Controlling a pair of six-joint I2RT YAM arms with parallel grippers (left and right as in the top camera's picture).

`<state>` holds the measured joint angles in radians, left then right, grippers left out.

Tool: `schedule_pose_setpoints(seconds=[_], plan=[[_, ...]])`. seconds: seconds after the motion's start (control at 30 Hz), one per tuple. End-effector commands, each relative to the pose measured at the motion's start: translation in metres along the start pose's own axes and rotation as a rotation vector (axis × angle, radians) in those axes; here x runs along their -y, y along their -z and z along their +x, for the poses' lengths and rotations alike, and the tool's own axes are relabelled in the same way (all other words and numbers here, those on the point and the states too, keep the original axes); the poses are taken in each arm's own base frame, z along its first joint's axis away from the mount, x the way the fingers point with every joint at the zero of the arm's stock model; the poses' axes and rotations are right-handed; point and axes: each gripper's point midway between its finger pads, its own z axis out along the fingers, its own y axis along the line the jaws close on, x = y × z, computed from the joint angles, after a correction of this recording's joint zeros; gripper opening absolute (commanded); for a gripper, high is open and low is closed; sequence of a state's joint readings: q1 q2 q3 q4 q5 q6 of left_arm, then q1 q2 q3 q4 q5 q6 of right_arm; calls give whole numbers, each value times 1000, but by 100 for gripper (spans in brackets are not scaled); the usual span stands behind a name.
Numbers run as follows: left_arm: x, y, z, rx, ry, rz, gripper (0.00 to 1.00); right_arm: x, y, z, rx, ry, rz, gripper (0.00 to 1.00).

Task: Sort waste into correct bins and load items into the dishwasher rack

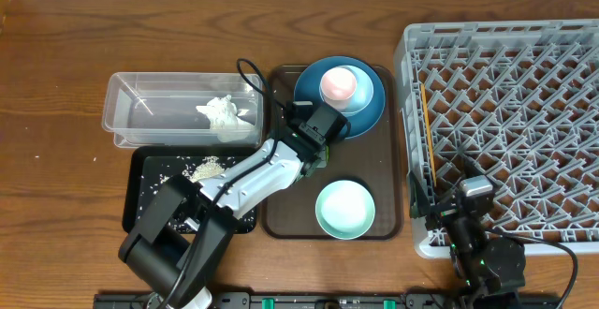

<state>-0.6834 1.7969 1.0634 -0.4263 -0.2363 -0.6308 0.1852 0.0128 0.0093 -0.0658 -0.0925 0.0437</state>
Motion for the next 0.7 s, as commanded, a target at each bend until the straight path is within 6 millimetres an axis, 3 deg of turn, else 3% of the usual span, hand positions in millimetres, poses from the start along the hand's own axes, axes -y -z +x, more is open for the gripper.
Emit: schedule_pose_setpoints(seconds=[0.0, 0.27, 0.43, 0.6, 0.67], plan=[[-12, -9, 5, 5, -14, -52, 48, 0, 0, 2, -3, 8, 4, 99], [-15, -11, 2, 25, -40, -75, 47, 1, 0, 2, -3, 8, 4, 99], [-11, -23, 2, 29, -99, -71, 43, 0, 0, 2, -3, 8, 4, 99], [-14, -34, 11, -3, -116, -94, 43, 0, 0, 2, -3, 8, 4, 99], [-17, -33, 15, -19, -122, -105, 38, 1, 0, 2, -3, 8, 4, 99]])
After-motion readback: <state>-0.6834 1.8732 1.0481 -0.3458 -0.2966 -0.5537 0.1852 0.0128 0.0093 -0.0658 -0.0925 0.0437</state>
